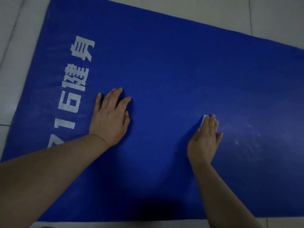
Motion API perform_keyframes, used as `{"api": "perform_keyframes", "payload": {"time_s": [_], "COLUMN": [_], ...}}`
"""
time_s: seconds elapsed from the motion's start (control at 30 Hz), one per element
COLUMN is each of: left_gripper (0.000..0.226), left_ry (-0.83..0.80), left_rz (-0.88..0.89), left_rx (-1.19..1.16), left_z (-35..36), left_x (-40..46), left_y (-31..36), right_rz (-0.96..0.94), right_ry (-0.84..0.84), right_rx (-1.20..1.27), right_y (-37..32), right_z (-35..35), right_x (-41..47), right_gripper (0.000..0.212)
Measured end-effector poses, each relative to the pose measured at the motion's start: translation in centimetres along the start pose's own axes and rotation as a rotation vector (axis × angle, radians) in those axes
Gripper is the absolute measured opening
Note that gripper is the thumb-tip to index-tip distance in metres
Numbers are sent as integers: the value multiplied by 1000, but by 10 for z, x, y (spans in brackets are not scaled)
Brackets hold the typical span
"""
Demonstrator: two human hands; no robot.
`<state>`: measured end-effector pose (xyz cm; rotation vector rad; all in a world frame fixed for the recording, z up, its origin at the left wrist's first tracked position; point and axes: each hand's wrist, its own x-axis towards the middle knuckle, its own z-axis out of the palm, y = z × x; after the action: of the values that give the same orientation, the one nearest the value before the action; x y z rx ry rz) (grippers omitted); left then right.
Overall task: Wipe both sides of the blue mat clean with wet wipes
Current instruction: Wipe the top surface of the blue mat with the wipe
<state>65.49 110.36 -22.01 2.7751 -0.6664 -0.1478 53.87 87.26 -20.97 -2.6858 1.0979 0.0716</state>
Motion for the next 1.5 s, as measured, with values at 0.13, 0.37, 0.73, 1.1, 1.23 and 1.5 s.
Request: {"api": "perform_keyframes", "payload": {"time_s": [0.13, 0.37, 0.73, 1.1, 1.23, 1.5], "left_gripper": [51, 50, 50, 44, 48, 49], "left_ry": [-6, -9, -11, 57, 74, 63], "left_rz": [-3, 14, 17, 51, 18, 26], "left_rx": [-16, -30, -35, -6, 4, -7], "left_z": [-2, -4, -2, -23, -18, -18], "left_x": [1, 2, 3, 45, 50, 51], "left_y": [-1, -4, -4, -30, -39, -39], "right_rz": [-117, -635, -400, -54, -346, -310], "right_ry": [71, -60, 3, -8, 62, 12], "right_rx": [-5, -120, -67, -35, -61, -122], "right_y": [-39, -72, -89, -36, -97, -71], "right_z": [15, 24, 22, -1, 23, 11], "right_x": [-9, -33, 23, 80, 55, 86], "right_gripper": [51, 55, 51, 49, 49, 50]}}
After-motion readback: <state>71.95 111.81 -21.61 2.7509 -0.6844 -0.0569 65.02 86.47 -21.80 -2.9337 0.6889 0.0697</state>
